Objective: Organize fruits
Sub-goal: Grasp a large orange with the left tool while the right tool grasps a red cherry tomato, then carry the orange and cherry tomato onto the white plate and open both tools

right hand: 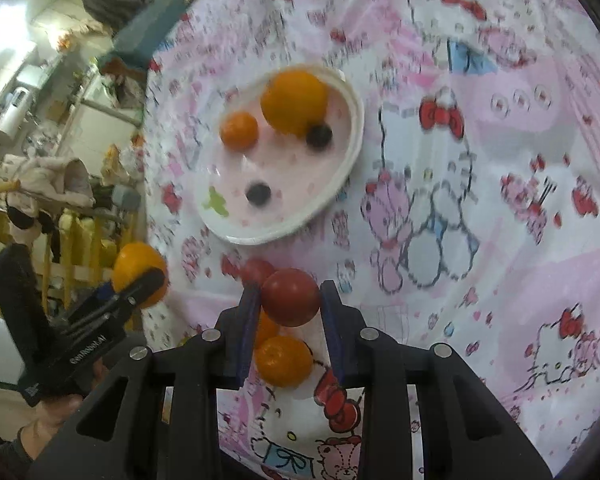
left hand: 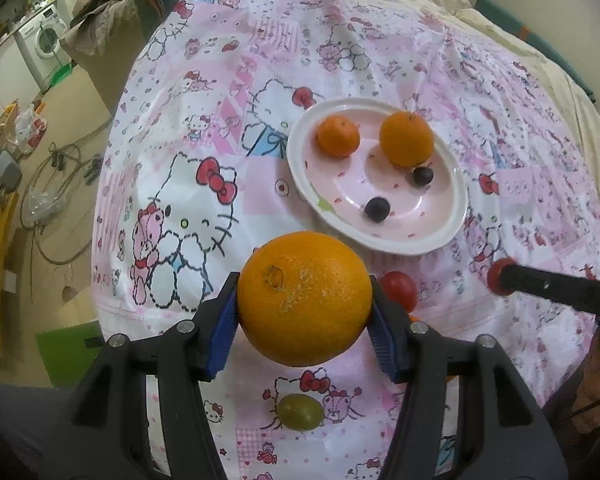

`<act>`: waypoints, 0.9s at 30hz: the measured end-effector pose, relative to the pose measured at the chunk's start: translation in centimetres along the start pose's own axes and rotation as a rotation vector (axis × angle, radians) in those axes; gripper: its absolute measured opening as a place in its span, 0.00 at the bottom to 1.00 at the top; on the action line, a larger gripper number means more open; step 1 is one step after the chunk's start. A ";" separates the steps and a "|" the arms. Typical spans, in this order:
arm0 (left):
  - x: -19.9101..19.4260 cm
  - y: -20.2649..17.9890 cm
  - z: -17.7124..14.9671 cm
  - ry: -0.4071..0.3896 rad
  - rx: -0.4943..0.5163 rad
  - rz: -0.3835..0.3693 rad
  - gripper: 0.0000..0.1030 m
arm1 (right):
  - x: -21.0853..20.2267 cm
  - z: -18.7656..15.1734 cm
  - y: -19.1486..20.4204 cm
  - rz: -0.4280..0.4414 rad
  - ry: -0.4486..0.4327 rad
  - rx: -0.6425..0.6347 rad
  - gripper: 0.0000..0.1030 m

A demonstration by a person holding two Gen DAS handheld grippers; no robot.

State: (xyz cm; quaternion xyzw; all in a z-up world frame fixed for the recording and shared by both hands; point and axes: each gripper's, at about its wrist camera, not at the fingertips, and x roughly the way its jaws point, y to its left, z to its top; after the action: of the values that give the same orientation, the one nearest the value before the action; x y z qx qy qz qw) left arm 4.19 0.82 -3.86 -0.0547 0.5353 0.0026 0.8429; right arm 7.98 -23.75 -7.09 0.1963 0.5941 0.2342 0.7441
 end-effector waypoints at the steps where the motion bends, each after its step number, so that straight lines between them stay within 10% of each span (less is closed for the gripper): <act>1: -0.2 0.0 0.4 -0.003 -0.004 -0.004 0.53 | -0.6 0.3 0.1 0.005 -0.022 -0.005 0.31; 10: -0.8 -0.8 4.3 -0.032 0.033 -0.010 0.53 | -4.2 3.2 0.7 0.044 -0.173 -0.037 0.31; 27: 3.7 -1.2 9.3 -0.018 0.097 0.045 0.53 | -1.6 8.2 -1.5 0.009 -0.135 -0.017 0.31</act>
State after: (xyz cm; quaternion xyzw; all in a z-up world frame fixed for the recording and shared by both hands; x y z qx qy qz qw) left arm 14.25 0.30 -3.13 -0.0018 0.5283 -0.0037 0.8491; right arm 15.88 -25.99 -4.87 0.2082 0.5395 0.2287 0.7831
